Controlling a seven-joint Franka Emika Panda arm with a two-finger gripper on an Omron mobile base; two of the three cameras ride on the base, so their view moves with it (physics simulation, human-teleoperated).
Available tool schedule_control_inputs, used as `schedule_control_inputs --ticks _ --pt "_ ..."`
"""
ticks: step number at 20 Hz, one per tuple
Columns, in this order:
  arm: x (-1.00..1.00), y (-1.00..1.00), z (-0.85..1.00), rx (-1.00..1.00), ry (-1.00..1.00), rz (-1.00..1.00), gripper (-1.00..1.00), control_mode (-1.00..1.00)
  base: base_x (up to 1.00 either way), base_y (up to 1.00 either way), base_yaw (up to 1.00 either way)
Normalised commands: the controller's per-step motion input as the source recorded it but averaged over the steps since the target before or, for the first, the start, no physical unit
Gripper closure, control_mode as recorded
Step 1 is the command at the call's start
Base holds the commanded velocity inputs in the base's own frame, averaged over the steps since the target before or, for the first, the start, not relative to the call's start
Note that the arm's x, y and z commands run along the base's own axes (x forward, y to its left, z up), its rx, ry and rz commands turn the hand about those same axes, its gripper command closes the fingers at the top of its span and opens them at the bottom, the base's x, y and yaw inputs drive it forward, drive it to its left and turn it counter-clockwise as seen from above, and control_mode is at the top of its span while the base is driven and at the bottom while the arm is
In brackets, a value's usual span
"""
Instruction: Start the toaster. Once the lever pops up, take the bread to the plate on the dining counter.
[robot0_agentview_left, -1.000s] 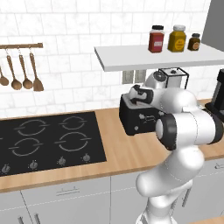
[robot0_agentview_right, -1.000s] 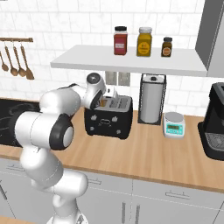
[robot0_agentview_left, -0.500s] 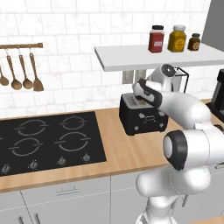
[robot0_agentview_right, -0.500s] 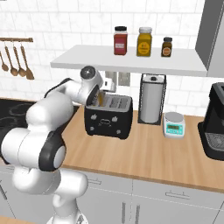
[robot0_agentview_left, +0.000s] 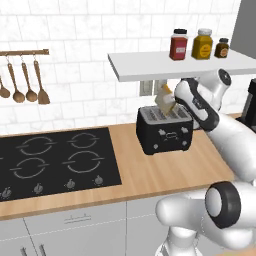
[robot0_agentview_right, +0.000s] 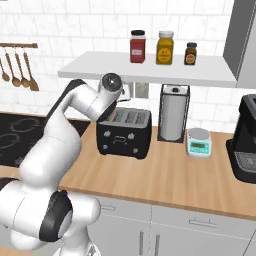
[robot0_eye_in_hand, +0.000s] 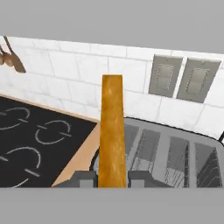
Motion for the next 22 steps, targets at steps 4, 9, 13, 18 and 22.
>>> schedule_control_inputs --ticks 4,9,13,18,22 --pt "-1.0 0.0 0.09 -0.25 -0.11 0.34 1.0 -1.0 0.0 0.0 0.0" --pt "-0.96 0.0 0.03 -0.21 -0.02 0.32 1.0 -1.0 0.0 0.0 0.0" --pt "-0.96 0.07 0.0 -0.13 -0.01 0.37 1.0 -1.0 0.0 0.0 0.0" --pt "-0.97 0.1 0.0 -0.11 -0.03 0.35 1.0 -1.0 0.0 0.0 0.0" --pt "-0.65 0.13 0.0 -0.08 -0.01 0.29 1.0 -1.0 0.0 0.0 0.0"
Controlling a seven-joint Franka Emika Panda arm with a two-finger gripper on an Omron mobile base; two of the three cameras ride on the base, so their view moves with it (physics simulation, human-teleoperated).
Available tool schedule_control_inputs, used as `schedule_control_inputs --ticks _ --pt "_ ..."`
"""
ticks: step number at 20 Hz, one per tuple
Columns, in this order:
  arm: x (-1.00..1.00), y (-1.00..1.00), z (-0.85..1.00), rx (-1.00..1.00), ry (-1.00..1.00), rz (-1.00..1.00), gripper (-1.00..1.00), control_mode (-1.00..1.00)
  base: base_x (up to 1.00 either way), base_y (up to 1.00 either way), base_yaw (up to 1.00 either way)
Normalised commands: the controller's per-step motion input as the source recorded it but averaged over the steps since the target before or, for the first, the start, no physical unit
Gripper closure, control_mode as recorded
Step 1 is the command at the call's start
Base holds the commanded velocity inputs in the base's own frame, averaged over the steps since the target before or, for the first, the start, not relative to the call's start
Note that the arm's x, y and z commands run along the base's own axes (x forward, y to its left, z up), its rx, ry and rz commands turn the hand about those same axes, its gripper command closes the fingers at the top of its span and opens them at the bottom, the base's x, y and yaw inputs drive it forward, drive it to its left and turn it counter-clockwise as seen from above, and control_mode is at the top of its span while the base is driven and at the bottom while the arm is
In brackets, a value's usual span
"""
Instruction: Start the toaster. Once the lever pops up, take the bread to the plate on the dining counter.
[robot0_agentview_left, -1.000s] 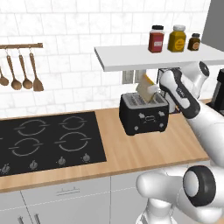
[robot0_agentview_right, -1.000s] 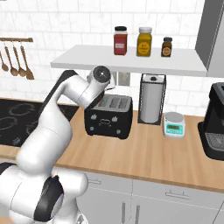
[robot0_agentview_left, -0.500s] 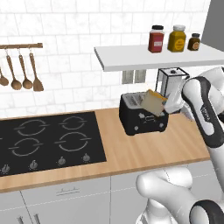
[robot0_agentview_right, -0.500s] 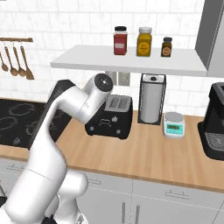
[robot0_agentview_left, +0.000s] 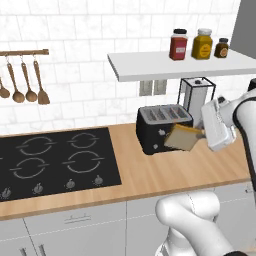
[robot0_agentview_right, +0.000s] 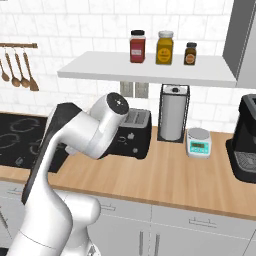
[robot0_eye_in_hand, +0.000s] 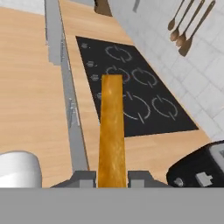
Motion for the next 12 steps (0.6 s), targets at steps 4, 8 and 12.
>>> schedule_control_inputs --ticks 4,8,12 --pt "-0.23 0.16 0.0 -0.01 -0.01 0.05 1.0 -1.0 0.0 0.0 0.0" --pt "0.0 0.0 0.0 0.0 0.0 0.0 1.0 1.0 -0.09 0.04 0.01" --pt "0.0 0.0 0.0 0.0 0.0 0.0 1.0 1.0 -0.85 0.03 0.17"
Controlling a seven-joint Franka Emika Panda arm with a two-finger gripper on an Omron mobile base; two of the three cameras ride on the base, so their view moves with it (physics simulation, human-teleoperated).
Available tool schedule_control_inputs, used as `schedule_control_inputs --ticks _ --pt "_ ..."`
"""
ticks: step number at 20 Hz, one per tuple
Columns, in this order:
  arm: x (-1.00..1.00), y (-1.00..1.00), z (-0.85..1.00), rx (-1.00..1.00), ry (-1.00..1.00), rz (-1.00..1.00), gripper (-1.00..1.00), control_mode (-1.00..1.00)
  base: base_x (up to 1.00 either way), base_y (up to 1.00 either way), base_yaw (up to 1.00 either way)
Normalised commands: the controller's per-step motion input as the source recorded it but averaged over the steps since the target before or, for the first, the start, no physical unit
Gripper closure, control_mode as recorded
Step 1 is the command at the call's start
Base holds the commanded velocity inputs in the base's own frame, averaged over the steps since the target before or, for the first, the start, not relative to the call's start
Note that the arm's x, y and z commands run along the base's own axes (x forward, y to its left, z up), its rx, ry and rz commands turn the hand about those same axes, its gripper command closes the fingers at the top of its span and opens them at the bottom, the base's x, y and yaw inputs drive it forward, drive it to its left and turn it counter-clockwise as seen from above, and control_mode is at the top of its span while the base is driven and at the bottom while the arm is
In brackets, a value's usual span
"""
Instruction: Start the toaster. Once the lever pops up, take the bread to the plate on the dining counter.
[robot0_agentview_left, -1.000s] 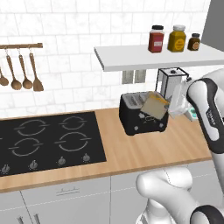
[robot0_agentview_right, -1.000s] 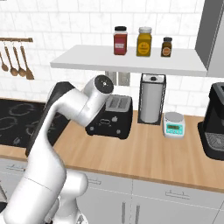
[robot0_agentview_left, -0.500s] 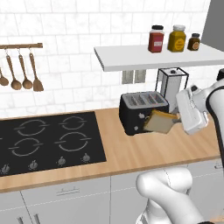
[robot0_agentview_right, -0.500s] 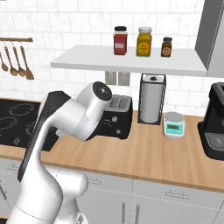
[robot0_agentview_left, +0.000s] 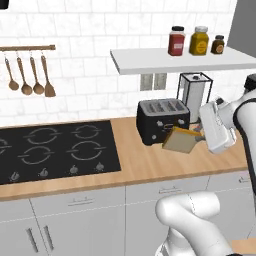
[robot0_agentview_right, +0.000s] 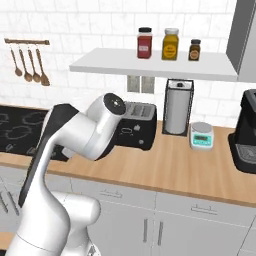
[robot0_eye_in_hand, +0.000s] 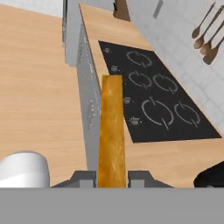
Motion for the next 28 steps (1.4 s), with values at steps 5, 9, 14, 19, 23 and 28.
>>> schedule_control_inputs --ticks 5,9,14,19,23,28 --pt "0.0 0.0 0.0 0.0 0.0 0.0 1.0 1.0 -0.73 0.0 0.19" --pt "0.0 0.0 0.0 0.0 0.0 0.0 1.0 1.0 -0.07 0.0 0.37" --pt "0.0 0.0 0.0 0.0 0.0 0.0 1.0 1.0 -0.02 0.01 0.69" --pt "0.0 0.0 0.0 0.0 0.0 0.0 1.0 1.0 -0.04 0.2 0.82" --pt "0.0 0.0 0.0 0.0 0.0 0.0 1.0 1.0 0.0 0.16 0.81" --pt "0.0 0.0 0.0 0.0 0.0 0.0 1.0 1.0 0.0 0.08 0.82"
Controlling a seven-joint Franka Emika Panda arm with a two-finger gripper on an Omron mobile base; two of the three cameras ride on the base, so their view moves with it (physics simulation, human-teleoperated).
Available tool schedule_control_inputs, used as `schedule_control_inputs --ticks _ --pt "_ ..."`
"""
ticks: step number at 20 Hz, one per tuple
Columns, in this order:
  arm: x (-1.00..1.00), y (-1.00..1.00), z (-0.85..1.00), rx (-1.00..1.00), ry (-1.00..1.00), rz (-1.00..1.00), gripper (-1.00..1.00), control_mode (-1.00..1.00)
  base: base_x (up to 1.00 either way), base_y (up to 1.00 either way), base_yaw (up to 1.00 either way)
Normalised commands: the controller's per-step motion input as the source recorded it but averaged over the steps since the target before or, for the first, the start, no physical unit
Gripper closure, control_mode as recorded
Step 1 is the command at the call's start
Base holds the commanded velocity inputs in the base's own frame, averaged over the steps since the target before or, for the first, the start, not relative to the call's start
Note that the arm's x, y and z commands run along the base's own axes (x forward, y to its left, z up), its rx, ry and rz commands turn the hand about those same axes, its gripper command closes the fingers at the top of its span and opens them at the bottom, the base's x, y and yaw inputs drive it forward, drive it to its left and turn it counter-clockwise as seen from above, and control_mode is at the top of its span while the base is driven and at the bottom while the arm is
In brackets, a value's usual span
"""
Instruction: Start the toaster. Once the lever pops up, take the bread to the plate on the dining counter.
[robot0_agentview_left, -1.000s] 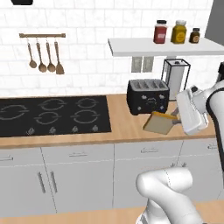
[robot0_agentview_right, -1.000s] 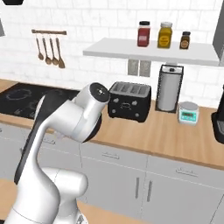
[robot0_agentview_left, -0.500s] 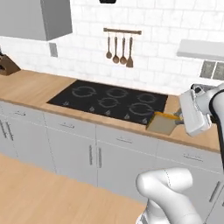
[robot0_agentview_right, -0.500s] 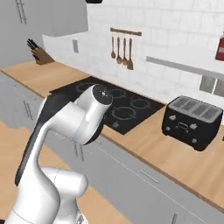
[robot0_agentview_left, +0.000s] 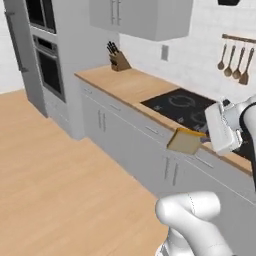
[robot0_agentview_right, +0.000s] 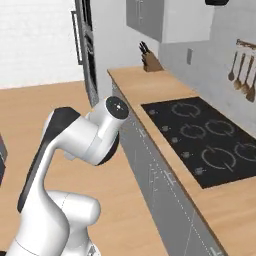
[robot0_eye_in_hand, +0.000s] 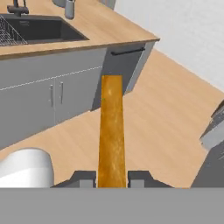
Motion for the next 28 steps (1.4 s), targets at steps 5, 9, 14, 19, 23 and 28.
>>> schedule_control_inputs --ticks 5,9,14,19,23,28 --pt "0.0 0.0 0.0 0.0 0.0 0.0 1.0 1.0 0.0 0.18 0.84" --pt "0.0 0.0 0.0 0.0 0.0 0.0 1.0 1.0 -0.03 0.22 0.83" --pt "0.0 0.0 0.0 0.0 0.0 0.0 1.0 1.0 -0.05 0.19 0.8" --pt "0.0 0.0 0.0 0.0 0.0 0.0 1.0 1.0 -0.03 0.11 0.79" --pt "0.0 0.0 0.0 0.0 0.0 0.0 1.0 1.0 -0.11 0.11 0.79" --pt "0.0 0.0 0.0 0.0 0.0 0.0 1.0 1.0 -0.12 0.12 0.78"
